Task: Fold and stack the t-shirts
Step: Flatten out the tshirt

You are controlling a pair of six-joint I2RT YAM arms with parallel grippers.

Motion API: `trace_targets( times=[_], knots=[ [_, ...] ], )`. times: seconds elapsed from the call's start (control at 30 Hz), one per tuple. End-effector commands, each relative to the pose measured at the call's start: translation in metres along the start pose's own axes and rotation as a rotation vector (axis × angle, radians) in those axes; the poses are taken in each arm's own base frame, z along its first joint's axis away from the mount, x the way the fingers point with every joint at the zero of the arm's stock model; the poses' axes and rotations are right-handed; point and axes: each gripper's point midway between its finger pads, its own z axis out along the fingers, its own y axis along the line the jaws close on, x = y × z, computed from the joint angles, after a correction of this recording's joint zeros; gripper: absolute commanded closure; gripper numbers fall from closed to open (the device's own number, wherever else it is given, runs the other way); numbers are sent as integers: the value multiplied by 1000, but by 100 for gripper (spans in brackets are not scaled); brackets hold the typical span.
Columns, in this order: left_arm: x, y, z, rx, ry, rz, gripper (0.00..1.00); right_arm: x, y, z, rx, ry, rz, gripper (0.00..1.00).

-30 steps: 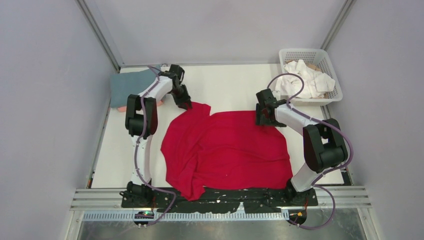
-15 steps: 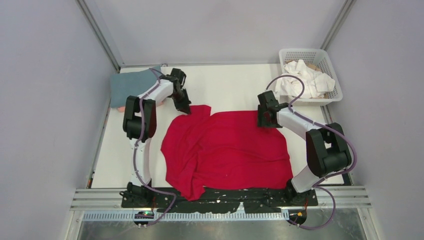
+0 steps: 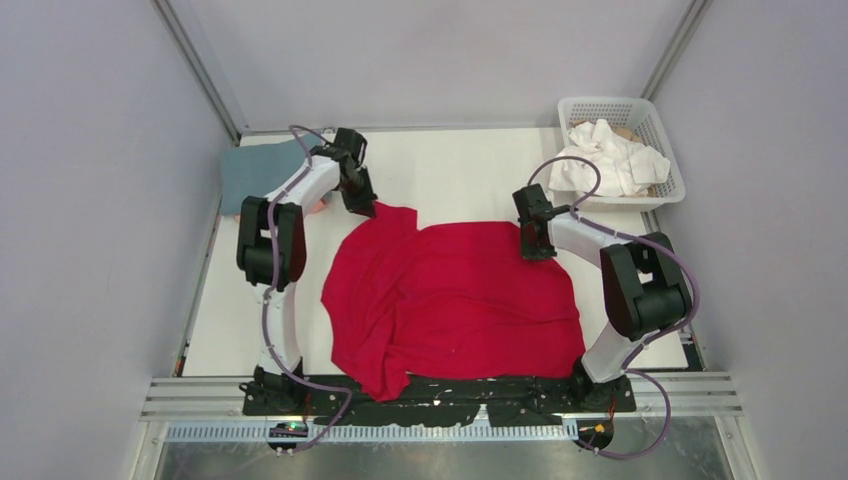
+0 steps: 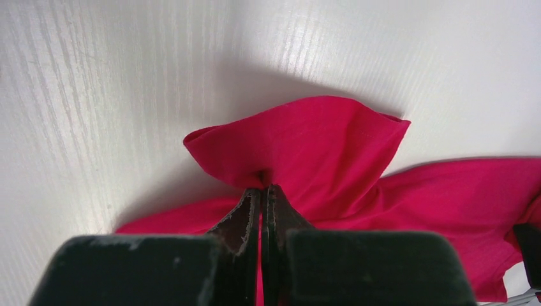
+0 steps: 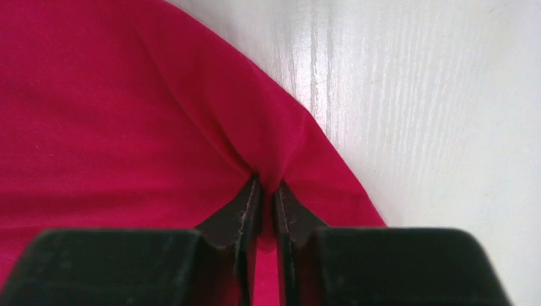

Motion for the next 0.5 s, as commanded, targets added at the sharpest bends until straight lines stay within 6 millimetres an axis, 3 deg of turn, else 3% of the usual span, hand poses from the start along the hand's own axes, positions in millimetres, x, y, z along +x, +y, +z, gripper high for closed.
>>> trace_targets(
  times=[0.0,0.07,0.2,0.37,0.47],
  knots=[
    [-21,-2,-22,25,-77,21,100,-18,10,-2,-44,-32,30,87],
    [-24,-4,-29,37,-102,36,100,-27,6,-10,-30,-64,43,94],
    [-44,-12,-62,69,-246,75,100,-58,-8,-40,6,-159,63,94],
    [-72,-20,-136,72,-457,117,100,-97,-34,-90,23,-294,115,95],
    [-86,-22,-202,71,-630,123,100,-125,-43,-127,-12,-399,145,95]
  ],
)
